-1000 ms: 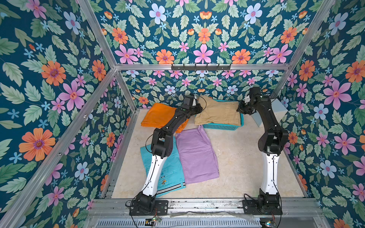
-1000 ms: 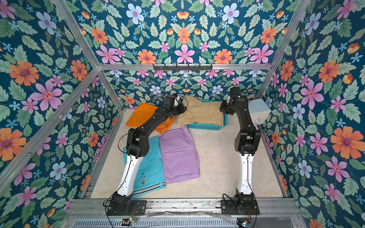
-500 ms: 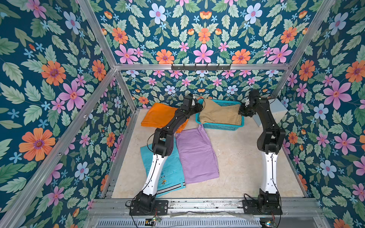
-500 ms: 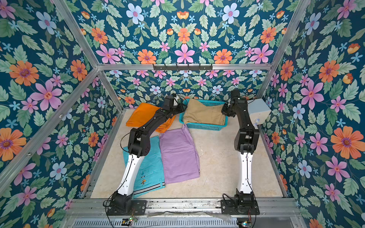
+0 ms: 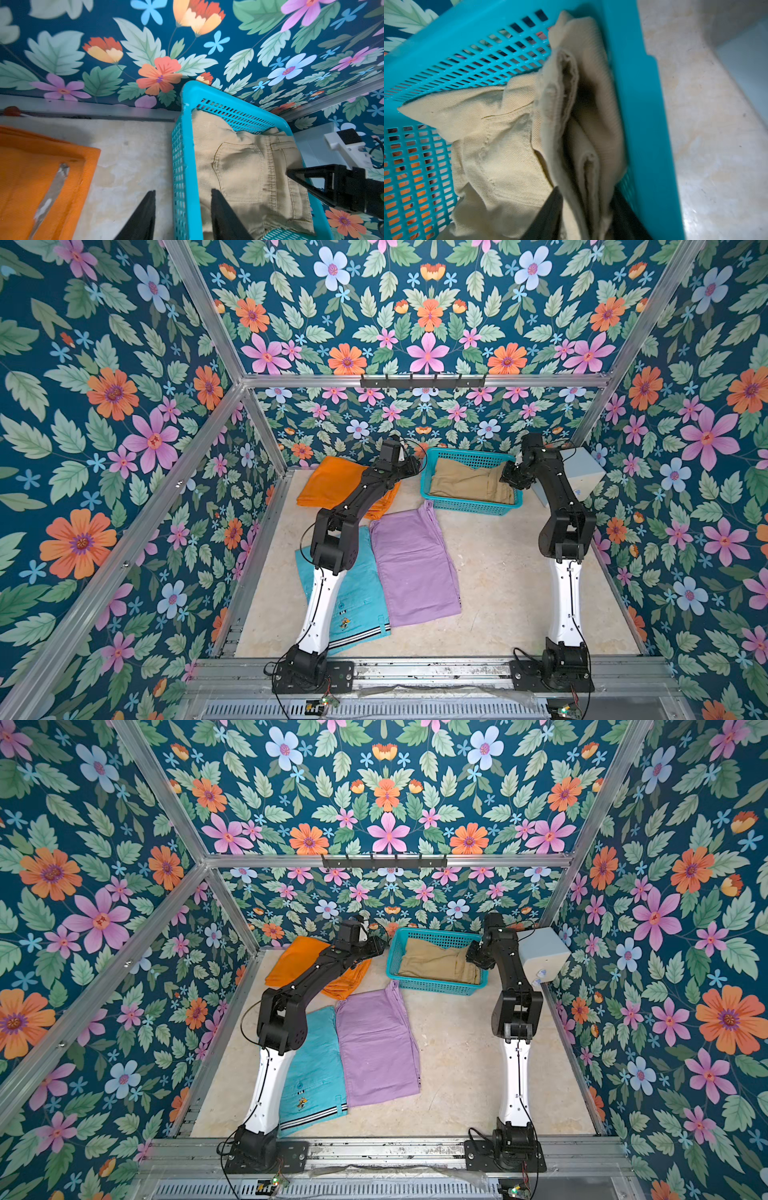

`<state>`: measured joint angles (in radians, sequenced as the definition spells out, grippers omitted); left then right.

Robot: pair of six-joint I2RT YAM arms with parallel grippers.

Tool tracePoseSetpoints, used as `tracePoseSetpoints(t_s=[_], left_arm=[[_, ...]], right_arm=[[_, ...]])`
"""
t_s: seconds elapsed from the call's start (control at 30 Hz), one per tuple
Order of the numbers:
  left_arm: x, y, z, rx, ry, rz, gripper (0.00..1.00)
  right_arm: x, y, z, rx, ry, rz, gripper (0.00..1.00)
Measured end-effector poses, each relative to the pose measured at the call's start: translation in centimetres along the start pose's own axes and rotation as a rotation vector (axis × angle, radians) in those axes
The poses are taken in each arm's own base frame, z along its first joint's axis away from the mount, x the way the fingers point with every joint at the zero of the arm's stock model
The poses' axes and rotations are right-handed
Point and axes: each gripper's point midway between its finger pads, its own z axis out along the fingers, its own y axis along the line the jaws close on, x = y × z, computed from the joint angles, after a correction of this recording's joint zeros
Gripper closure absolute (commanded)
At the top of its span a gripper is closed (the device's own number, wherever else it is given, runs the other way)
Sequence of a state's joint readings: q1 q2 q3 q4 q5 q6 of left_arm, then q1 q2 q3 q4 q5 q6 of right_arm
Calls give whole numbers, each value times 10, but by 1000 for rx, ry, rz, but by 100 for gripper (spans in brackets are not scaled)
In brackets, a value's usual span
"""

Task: Put the folded long pants in the basket
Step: Place the long pant in the basket, then pick up the long pant from the corner of the board.

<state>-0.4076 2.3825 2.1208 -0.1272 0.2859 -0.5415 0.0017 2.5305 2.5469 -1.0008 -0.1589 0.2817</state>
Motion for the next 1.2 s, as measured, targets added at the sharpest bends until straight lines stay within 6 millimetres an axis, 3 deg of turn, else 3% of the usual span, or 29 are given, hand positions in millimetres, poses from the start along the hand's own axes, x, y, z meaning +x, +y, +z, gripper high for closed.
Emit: tracePoseSetpoints(t_s=[0.1,0.2,0.33,0.43,0.5,0.63,0.7,0.83,0.97,1.07,1.2], left_arm=[[-5,-4,-18,-8,-6,19,52],[-8,5,-38,-40,-11,24,48],[-15,56,-73,-151,-28,-12,47],[-11,109,-95,-253,-16,-66,50],[-7,140,-108,-313,-2,-100,49],[-2,195,-140,-436,14,-162,47],[-2,208,-151,-479,8,-163,47],[5,205,-150,-456,33,-157,50],[35,207,-169,-451,67,-220,47],[54,210,-192,-466,68,-290,46],[63,199,-213,-446,61,-322,45]], right_arm=[[-7,-2,-23,37,-40,7,34],[-23,-1,-66,72,-128,5,30],[-31,-3,-127,108,-232,30,30],[-5,2,-141,96,-211,38,30],[25,21,-140,50,-167,5,30],[94,98,-128,-116,-81,-70,29],[125,134,-119,-173,-53,-108,26],[180,213,-97,-290,-10,-164,23],[221,284,-56,-390,56,-135,22],[231,314,-25,-403,57,-88,21],[229,340,11,-423,39,-20,19]])
